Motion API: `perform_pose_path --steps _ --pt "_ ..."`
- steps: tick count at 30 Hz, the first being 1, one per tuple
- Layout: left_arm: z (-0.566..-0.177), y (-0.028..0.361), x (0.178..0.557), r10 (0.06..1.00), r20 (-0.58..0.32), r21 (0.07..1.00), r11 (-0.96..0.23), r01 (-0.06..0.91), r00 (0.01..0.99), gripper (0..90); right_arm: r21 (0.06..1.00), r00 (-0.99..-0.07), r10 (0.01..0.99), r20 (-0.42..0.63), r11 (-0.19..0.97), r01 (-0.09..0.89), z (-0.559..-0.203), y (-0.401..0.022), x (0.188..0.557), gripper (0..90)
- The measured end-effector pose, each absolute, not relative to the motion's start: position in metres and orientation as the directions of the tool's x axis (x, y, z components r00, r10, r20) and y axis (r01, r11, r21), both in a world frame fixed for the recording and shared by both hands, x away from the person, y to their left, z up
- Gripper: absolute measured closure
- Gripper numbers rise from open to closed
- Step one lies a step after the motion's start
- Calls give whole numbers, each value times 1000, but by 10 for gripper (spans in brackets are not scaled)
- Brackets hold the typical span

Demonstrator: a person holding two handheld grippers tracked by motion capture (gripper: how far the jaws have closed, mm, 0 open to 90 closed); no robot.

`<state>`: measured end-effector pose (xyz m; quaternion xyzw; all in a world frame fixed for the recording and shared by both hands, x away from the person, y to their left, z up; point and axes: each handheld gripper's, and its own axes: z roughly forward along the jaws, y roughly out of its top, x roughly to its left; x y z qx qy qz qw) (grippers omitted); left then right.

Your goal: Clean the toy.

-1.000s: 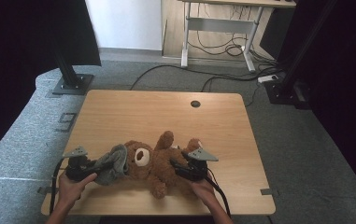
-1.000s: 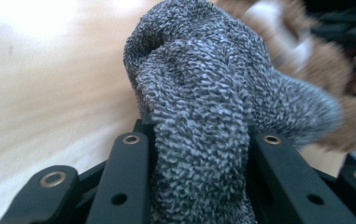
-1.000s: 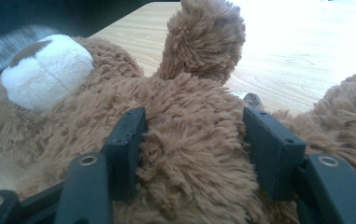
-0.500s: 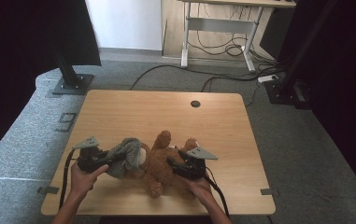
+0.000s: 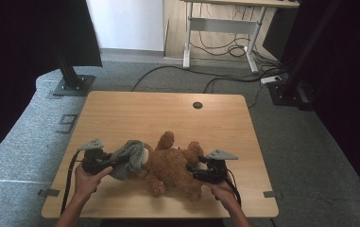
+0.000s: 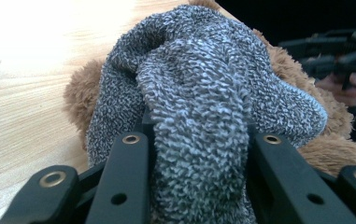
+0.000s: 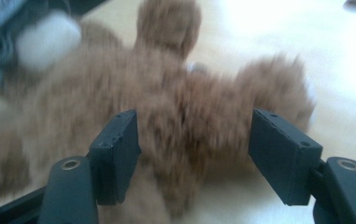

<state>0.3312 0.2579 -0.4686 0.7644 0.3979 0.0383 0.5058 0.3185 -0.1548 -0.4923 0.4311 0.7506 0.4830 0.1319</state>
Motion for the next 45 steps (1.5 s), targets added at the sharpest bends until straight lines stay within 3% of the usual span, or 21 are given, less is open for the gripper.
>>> perform_pose_path --steps 2,17,45 --pt "-468 258 331 647 -343 804 -173 569 681 678 816 -613 760 216 204 541 -502 -152 316 330" --pt "-453 243 331 622 -328 828 -175 534 711 677 821 -604 764 226 184 540 -508 -141 318 357" --pt "-459 163 347 535 -340 792 -281 543 773 677 827 -595 772 224 172 535 -511 -139 321 358"
